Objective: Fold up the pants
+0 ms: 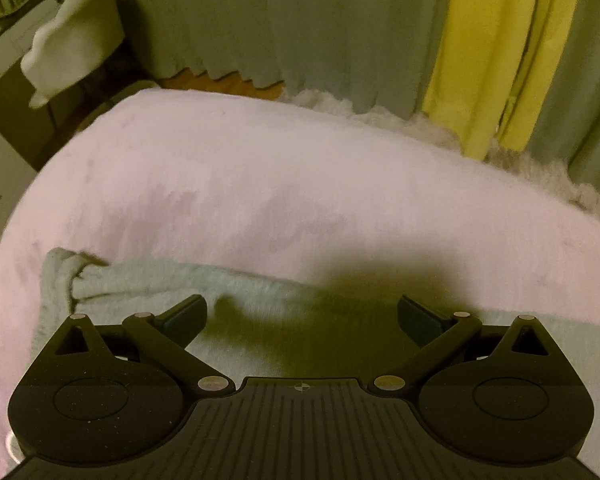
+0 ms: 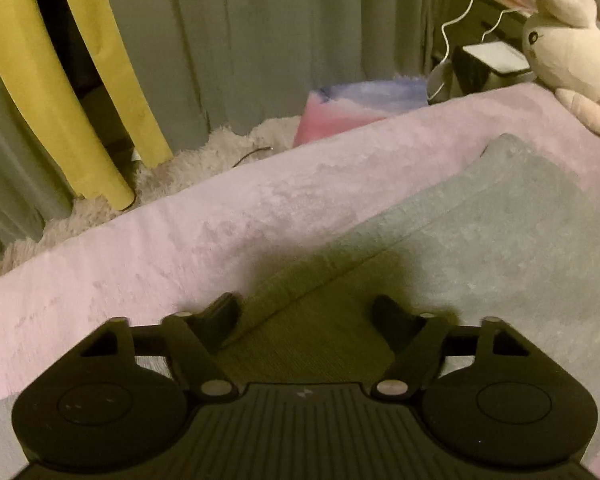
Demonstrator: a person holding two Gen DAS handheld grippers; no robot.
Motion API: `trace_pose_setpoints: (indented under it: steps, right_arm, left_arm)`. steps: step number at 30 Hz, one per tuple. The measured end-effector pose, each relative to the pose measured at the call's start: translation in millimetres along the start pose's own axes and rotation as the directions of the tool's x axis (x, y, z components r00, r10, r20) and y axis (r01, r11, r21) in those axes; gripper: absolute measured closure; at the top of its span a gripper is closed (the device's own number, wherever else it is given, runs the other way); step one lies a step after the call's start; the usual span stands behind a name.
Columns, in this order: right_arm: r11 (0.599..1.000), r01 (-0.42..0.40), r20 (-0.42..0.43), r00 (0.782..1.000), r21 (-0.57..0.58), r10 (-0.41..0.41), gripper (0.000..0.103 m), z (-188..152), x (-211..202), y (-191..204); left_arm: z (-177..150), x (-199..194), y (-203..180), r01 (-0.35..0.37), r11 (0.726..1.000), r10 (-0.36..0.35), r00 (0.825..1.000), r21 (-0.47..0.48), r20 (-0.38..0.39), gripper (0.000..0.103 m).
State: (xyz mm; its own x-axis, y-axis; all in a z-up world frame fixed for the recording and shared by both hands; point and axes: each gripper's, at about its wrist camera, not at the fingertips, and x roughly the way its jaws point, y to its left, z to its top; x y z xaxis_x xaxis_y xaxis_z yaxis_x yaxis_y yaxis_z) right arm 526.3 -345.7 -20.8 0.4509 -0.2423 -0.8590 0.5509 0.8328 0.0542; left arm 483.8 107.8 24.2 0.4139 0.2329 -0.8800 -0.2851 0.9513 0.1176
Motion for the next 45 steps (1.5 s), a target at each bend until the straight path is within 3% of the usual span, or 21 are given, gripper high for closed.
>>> trace_pose_setpoints:
  steps: [4, 7, 11, 19, 22, 25, 28, 29, 33, 39, 42, 43, 44, 45]
  right_arm:
    - [0.999, -0.033, 0.017, 0.999, -0.010, 0.033, 0.049, -2.1, -5.1, -10.4]
    - [0.998, -0.054, 0.024, 0.998, -0.019, 0.055, 0.057, -1.9, -6.9, -14.8]
    - [0.997, -0.073, 0.032, 0.997, -0.021, 0.073, 0.057, -5.5, -8.8, -18.8]
    - [0.997, -0.073, 0.038, 0.997, -0.026, 0.074, 0.054, -5.8, -7.0, -18.7]
    - [0.996, -0.080, 0.049, 0.995, -0.032, 0.082, 0.059, -7.2, -8.6, -19.3]
    - [0.986, -0.155, 0.064, 0.986, 0.053, 0.152, 0.092, -6.5, -14.0, -35.8]
    - [0.949, -0.257, 0.044, 0.966, 0.182, 0.253, 0.097, -4.8, -10.5, -61.3]
    - [0.940, -0.278, 0.044, 0.961, 0.196, 0.275, 0.098, -6.1, -9.0, -65.9]
    - [0.926, -0.309, 0.055, 0.951, 0.216, 0.304, 0.103, -13.5, -16.2, -75.3]
    - [0.928, -0.298, 0.046, 0.954, 0.225, 0.295, 0.103, -19.8, -22.2, -92.1]
    - [0.929, -0.294, 0.071, 0.956, 0.224, 0.285, 0.098, -14.5, -26.2, -93.3]
    - [0.923, -0.307, 0.074, 0.952, 0.232, 0.298, 0.094, -9.3, -26.5, -91.0]
    - [0.911, -0.326, 0.071, 0.945, 0.252, 0.318, 0.080, -4.5, -26.3, -88.7]
    - [0.904, -0.334, 0.064, 0.942, 0.266, 0.329, 0.070, -0.4, -25.2, -84.5]
  left_arm:
    - [5.9, 8.0, -6.4, 0.079, 0.996, -0.081, 0.996, -0.051, -0.042, 0.000]
    - [9.2, 23.9, -12.7, 0.040, 0.997, -0.045, 0.995, -0.060, -0.092, 0.000]
    - [5.9, 47.6, -13.6, 0.021, 0.994, -0.037, 0.987, -0.103, -0.155, 0.000]
    - [-11.8, 46.2, -13.9, 0.024, 0.997, -0.029, 0.997, -0.074, -0.067, 0.002]
    - [-17.7, 34.0, -7.2, 0.031, 0.998, -0.033, 0.999, -0.062, -0.040, 0.026]
    - [-19.0, 26.2, 8.0, 0.077, 0.994, -0.079, 0.996, -0.072, -0.031, 0.056]
    - [-20.4, 23.2, 31.9, 0.163, 0.974, -0.172, 0.984, -0.158, -0.045, 0.098]
    - [-22.3, 23.2, 39.5, 0.178, 0.966, -0.192, 0.980, -0.189, -0.056, 0.100]
    - [-35.4, 18.7, 55.5, 0.138, 0.975, -0.149, 0.988, -0.174, -0.051, 0.101]
    - [-44.5, 13.2, 71.2, 0.169, 0.966, -0.181, 0.983, -0.196, -0.043, 0.101]
    - [-42.5, 15.6, 72.2, 0.173, 0.962, -0.185, 0.982, -0.213, -0.037, 0.081]
    - [-40.3, 16.0, 67.9, 0.178, 0.962, -0.189, 0.981, -0.205, -0.034, 0.065]
    - [-38.4, 16.3, 64.5, 0.171, 0.966, -0.181, 0.983, -0.196, -0.034, 0.052]
    - [-36.0, 15.9, 58.8, 0.154, 0.971, -0.162, 0.986, -0.182, -0.030, 0.049]
